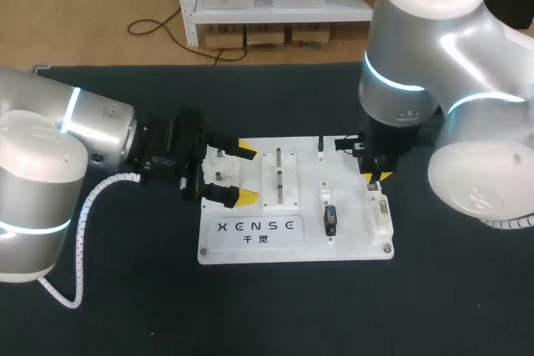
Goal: Insert the Ethernet cable into its matching sockets.
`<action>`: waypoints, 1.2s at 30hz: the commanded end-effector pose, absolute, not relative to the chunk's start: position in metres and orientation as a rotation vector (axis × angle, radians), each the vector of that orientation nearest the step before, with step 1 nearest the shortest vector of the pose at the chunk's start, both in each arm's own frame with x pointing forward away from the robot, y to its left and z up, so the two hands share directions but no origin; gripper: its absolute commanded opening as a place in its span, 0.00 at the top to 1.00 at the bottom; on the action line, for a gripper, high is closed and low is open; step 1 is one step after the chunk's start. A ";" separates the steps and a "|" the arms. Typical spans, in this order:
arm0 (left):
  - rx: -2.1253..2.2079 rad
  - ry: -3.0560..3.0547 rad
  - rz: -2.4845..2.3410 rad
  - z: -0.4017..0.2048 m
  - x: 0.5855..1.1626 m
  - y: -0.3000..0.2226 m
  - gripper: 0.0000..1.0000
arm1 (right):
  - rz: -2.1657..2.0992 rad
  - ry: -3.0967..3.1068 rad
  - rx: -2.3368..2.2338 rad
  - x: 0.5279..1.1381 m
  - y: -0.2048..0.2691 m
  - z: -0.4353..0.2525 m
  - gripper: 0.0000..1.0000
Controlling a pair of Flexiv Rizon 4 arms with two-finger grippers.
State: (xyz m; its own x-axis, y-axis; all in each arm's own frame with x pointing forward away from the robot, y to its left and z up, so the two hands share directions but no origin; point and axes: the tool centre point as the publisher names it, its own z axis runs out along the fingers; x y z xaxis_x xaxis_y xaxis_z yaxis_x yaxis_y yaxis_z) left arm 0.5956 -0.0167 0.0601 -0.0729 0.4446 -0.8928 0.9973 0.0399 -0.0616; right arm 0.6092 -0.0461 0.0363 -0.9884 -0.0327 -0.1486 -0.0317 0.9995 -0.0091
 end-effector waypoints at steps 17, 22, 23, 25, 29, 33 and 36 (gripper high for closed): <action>1.486 1.604 -0.987 0.059 0.595 -0.016 0.00 | -0.011 3.007 -0.065 0.610 -0.048 0.027 1.00; 1.486 1.604 -0.987 0.059 0.595 -0.016 0.00 | -0.013 3.025 -0.067 0.610 -0.049 0.018 1.00; 1.486 1.604 -0.987 0.059 0.595 -0.016 0.00 | -0.014 3.027 -0.067 0.610 -0.049 0.017 1.00; 1.486 1.604 -0.987 0.059 0.595 -0.016 0.00 | -0.020 3.030 -0.063 0.611 -0.050 0.014 1.00; 1.486 1.604 -0.987 0.059 0.595 -0.016 0.00 | -0.036 3.026 -0.058 0.612 -0.052 0.011 1.00; 1.486 1.604 -0.987 0.059 0.595 -0.016 0.00 | -0.038 3.022 -0.058 0.614 -0.053 0.010 1.00; 1.486 1.604 -0.987 0.059 0.595 -0.016 0.00 | -0.037 3.022 -0.057 0.615 -0.052 0.008 1.00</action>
State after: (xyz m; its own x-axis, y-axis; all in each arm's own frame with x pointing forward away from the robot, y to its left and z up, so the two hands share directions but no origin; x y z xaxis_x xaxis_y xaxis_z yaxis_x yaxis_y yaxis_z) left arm 0.5956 -0.0167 0.0601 -0.0729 0.4446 -0.8927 0.9973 0.0399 -0.0616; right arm 0.6132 -0.0514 0.0236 -0.9925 -0.0407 -0.1153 -0.0378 0.9989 -0.0268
